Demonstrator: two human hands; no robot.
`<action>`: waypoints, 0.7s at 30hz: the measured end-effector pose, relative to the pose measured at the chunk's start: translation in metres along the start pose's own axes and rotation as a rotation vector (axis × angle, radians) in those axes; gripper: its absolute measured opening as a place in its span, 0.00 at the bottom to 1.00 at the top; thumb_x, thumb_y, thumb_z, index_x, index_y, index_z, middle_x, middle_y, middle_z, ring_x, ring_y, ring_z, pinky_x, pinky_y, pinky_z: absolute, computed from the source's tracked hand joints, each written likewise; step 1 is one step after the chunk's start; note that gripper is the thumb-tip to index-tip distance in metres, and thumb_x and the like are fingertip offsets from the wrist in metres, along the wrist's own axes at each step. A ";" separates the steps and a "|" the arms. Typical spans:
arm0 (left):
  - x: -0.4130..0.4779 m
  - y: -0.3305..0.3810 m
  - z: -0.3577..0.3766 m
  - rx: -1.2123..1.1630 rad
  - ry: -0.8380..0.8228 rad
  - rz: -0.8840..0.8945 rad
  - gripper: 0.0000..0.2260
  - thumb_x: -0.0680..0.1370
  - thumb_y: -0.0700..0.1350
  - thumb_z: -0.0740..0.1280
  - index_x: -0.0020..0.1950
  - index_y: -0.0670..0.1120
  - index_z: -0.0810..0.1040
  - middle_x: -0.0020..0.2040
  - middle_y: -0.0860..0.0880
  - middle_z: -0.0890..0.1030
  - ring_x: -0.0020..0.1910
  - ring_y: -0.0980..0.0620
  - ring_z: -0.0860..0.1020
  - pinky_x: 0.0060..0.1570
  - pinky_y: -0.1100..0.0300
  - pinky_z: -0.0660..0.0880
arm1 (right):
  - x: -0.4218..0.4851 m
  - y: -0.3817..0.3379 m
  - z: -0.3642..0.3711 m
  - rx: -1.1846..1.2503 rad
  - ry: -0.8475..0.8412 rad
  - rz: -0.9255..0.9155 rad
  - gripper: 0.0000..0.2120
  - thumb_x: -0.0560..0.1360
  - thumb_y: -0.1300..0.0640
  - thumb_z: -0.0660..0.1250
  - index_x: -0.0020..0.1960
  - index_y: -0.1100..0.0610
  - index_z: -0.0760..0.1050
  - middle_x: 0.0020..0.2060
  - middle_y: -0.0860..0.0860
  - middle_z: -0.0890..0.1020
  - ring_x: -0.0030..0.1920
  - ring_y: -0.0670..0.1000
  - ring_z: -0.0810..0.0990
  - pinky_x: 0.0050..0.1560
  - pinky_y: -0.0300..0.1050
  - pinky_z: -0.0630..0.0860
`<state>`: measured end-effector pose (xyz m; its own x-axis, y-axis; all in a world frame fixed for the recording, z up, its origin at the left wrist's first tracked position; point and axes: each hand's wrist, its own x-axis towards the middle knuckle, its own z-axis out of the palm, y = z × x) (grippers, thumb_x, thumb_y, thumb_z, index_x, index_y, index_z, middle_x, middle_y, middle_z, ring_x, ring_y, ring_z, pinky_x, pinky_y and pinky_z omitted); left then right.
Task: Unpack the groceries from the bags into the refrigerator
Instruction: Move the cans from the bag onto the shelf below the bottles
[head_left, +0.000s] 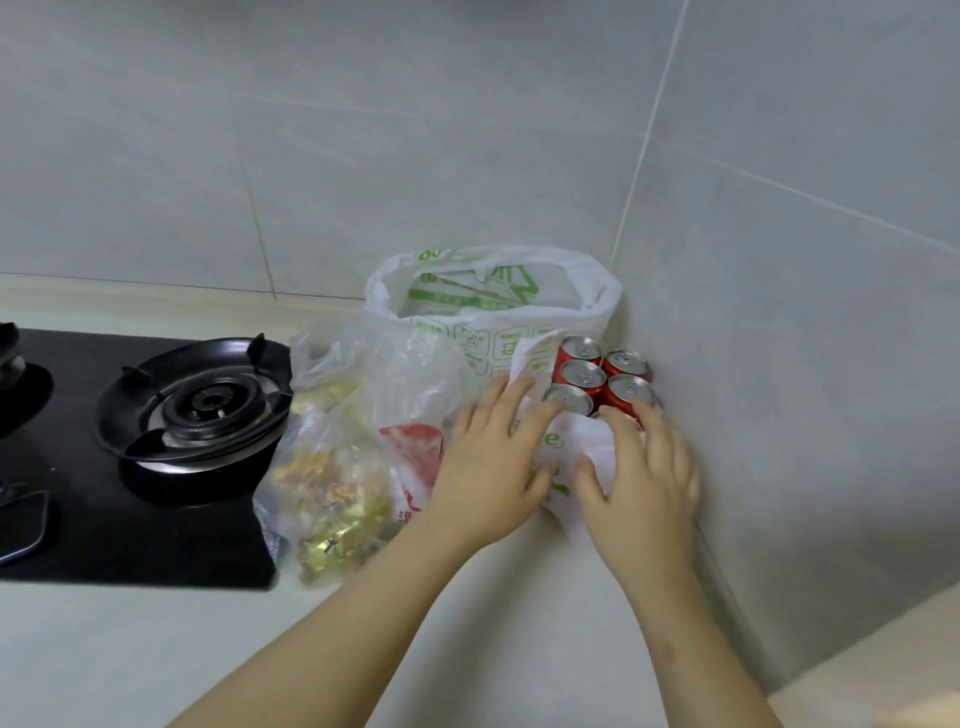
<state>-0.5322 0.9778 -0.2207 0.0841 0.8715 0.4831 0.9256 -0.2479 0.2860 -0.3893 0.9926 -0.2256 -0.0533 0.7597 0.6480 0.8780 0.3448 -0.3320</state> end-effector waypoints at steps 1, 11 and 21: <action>0.003 0.000 0.006 0.038 -0.039 0.022 0.24 0.70 0.51 0.57 0.67 0.52 0.64 0.69 0.43 0.69 0.71 0.39 0.65 0.62 0.44 0.67 | -0.002 0.006 0.003 -0.017 -0.033 0.003 0.23 0.68 0.46 0.57 0.60 0.52 0.72 0.62 0.56 0.75 0.63 0.61 0.72 0.57 0.58 0.71; -0.009 -0.010 0.054 0.084 -0.155 0.061 0.23 0.67 0.53 0.59 0.62 0.51 0.68 0.58 0.49 0.77 0.64 0.42 0.71 0.55 0.44 0.74 | -0.041 0.032 0.024 -0.063 -0.219 0.123 0.16 0.64 0.54 0.73 0.50 0.56 0.78 0.47 0.55 0.80 0.43 0.59 0.81 0.43 0.50 0.77; -0.029 -0.024 0.076 0.301 -0.516 0.138 0.20 0.80 0.53 0.51 0.68 0.50 0.72 0.68 0.47 0.71 0.73 0.40 0.61 0.72 0.39 0.46 | -0.075 0.049 0.051 -0.128 -0.867 0.192 0.26 0.77 0.45 0.53 0.74 0.47 0.56 0.76 0.48 0.51 0.76 0.49 0.47 0.73 0.50 0.47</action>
<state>-0.5286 0.9908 -0.3048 0.3087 0.9511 0.0146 0.9508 -0.3081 -0.0333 -0.3667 0.9803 -0.3250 -0.1953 0.9654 -0.1731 0.9524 0.1445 -0.2685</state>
